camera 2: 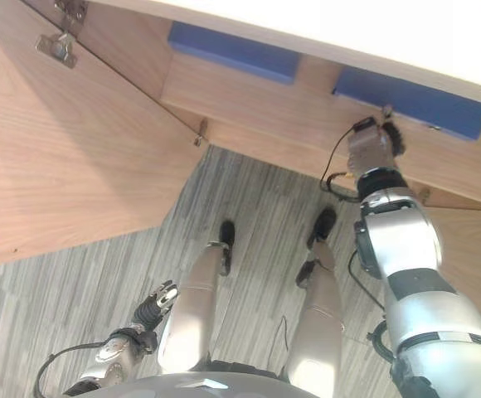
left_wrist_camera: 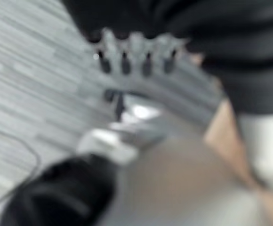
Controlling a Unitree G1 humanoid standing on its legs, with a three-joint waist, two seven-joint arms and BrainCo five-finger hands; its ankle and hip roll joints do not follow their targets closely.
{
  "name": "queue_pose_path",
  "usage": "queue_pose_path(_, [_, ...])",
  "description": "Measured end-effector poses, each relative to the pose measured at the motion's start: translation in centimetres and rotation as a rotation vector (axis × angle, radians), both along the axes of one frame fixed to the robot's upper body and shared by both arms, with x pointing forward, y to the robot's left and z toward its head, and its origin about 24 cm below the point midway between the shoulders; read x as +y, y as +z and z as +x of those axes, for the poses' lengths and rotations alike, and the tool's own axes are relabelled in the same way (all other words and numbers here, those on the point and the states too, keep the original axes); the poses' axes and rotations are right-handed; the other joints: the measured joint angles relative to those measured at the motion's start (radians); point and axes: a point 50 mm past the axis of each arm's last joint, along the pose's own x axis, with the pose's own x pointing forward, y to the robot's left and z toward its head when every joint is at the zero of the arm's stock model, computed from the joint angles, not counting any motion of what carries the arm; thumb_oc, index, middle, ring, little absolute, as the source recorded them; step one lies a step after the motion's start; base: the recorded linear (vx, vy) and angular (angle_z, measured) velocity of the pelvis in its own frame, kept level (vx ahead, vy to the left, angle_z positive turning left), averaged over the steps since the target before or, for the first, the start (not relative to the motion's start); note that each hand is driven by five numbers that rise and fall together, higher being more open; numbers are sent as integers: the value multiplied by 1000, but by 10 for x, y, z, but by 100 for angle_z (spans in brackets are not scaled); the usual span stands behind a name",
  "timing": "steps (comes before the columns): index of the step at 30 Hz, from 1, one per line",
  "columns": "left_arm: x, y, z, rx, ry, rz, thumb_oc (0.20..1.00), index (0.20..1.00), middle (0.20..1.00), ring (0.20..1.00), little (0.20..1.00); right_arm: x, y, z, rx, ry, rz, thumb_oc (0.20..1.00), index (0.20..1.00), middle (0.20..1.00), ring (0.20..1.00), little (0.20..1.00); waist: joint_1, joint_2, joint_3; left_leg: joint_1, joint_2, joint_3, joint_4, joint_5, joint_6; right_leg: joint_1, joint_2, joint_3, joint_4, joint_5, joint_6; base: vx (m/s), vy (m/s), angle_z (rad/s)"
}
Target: Put the empty folder in the office cabinet
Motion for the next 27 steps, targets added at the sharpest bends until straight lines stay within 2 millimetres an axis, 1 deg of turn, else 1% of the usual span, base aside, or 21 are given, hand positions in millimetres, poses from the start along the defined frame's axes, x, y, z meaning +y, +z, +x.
queue_pose_path(2, [-2,3,10,8,6,27,1000,1000,1000,1000,1000,1,-3,-1,31,-10,3,1000,1000,1000,1000,1000,4,-2,-1,9,5,-1,12,-8,-2,16,4,-1,0,3,4,-5,-36,-3])
queue_pose_path(4, [2,6,21,26,40,75,1000,1000,1000,1000,1000,14,-16,-1,85,20,17,1000,1000,1000,1000,1000,0,-46,-25,11,10,0,12,-13,0,24,15,-1,-25,5,7,-47,-10,-10])
queue_pose_path(5, [0,7,30,37,49,94,1000,1000,1000,1000,1000,18,-20,-2,97,31,19,1000,1000,1000,1000,1000,-5,-55,-28,17,10,-1,12,-13,0,41,19,-4,-46,5,8,-60,13,-7])
queue_pose_path(7, [0,10,38,39,50,118,1000,1000,1000,1000,1000,20,-26,-3,120,36,14,1000,1000,1000,1000,1000,-8,-61,-29,25,10,0,12,-13,1,58,21,-4,-65,4,8,-61,33,-4])
queue_pose_path(8, [-2,14,48,33,60,140,1000,1000,1000,1000,1000,25,-35,-5,148,52,-16,1000,1000,1000,1000,1000,-14,-72,-34,38,8,8,4,-11,9,79,21,-3,-100,-6,25,-103,108,-16])
queue_pose_path(9, [-7,18,57,19,71,141,1000,1000,1000,1000,1000,33,-43,-6,166,76,-46,1000,1000,1000,1000,1000,-21,-79,-38,48,27,21,-17,-3,23,76,26,2,-78,-24,51,-85,119,-36])
queue_pose_path(10, [-15,26,70,-16,79,137,1000,1000,1000,1000,1000,45,-52,-8,184,118,-89,1000,1000,1000,1000,1000,-29,-88,-43,51,44,35,-15,-6,20,35,51,25,78,-39,33,-87,137,-19])
queue_pose_path(11, [-17,27,74,-2,81,153,1000,1000,1000,1000,1000,54,-68,-12,217,170,-178,1000,1000,1000,1000,1000,-43,-117,-58,58,19,32,-21,-5,20,65,53,36,101,-60,-5,-86,144,-25])
queue_pose_path(14, [-36,30,85,11,95,167,1000,1000,1000,1000,1000,76,-92,-23,203,321,-445,1000,1000,1000,1000,1000,-66,-134,-55,134,7,83,-63,13,13,156,53,71,-46,31,-4,-103,179,-29])
queue_pose_path(16, [-51,39,96,-21,96,143,1000,1000,1000,1000,1000,79,-107,-32,208,354,-515,1000,1000,1000,1000,1000,-95,-139,-53,170,-8,111,-70,8,22,205,45,88,-108,50,8,-158,195,-27])
queue_pose_path(17, [-57,45,102,-45,104,138,1000,1000,1000,1000,1000,79,-115,-38,213,374,-559,1000,1000,1000,1000,1000,-111,-151,-51,191,-21,137,-80,14,36,221,29,109,-126,61,21,-110,128,-16])
queue_pose_path(18, [-57,45,102,-45,104,138,1000,1000,1000,1000,1000,79,-115,-38,213,374,-559,1000,1000,1000,1000,1000,-111,-151,-51,191,-21,137,-80,14,36,221,29,109,-126,61,21,-83,278,-12])
queue_pose_path(19, [-64,55,112,-80,119,130,1000,1000,1000,1000,1000,79,-123,-45,205,404,-612,1000,1000,1000,1000,1000,-140,-174,-40,220,-44,160,-86,13,46,237,10,129,-140,65,23,-55,163,-3])
queue_pose_path(20, [-64,55,112,-80,119,130,1000,1000,1000,1000,1000,79,-123,-45,205,404,-612,1000,1000,1000,1000,1000,-140,-174,-40,220,-44,160,-86,13,46,237,10,129,-140,65,23,-47,239,-14])
queue_pose_path(21, [-73,64,121,-99,138,151,1000,1000,1000,1000,1000,92,-144,-74,137,552,-749,1000,1000,1000,1000,1000,-192,-189,-37,286,-78,182,-103,5,65,309,-4,181,-202,86,2,2,204,-35])
queue_pose_path(22, [-77,74,126,-141,166,129,1000,1000,1000,1000,1000,93,-172,-107,159,637,-803,1000,1000,1000,1000,1000,-220,-185,-38,376,-87,219,-170,10,93,366,-32,193,-208,18,55,-5,279,-63])
queue_pose_path(23, [-79,89,137,-199,203,95,1000,1000,1000,1000,1000,85,-192,-129,214,658,-803,1000,1000,1000,1000,1000,-241,-170,-45,414,-81,246,-211,6,113,355,-18,209,-145,6,64,-13,202,-52])
queue_pose_path(24, [-79,89,137,-199,203,95,1000,1000,1000,1000,1000,85,-192,-129,214,658,-803,1000,1000,1000,1000,1000,-241,-170,-45,414,-81,246,-211,6,113,355,-18,209,-145,6,64,-67,171,-38])
queue_pose_path(25, [-67,95,140,-233,261,79,1000,1000,1000,1000,1000,69,-222,-181,290,735,-831,1000,1000,1000,1000,1000,-264,-175,-67,474,-110,259,-271,26,98,428,-8,217,-151,8,76,-154,118,-33])
queue_pose_path(26, [-59,91,136,-218,280,87,1000,1000,1000,1000,1000,55,-233,-201,335,751,-853,1000,1000,1000,1000,1000,-266,-175,-75,490,-111,273,-279,27,96,459,-13,216,-197,36,90,-154,118,-33])
queue_pose_path(27, [-59,91,136,-218,280,87,1000,1000,1000,1000,1000,55,-233,-201,335,751,-853,1000,1000,1000,1000,1000,-266,-175,-75,490,-111,273,-279,27,96,459,-13,216,-197,36,90,-176,81,-30])
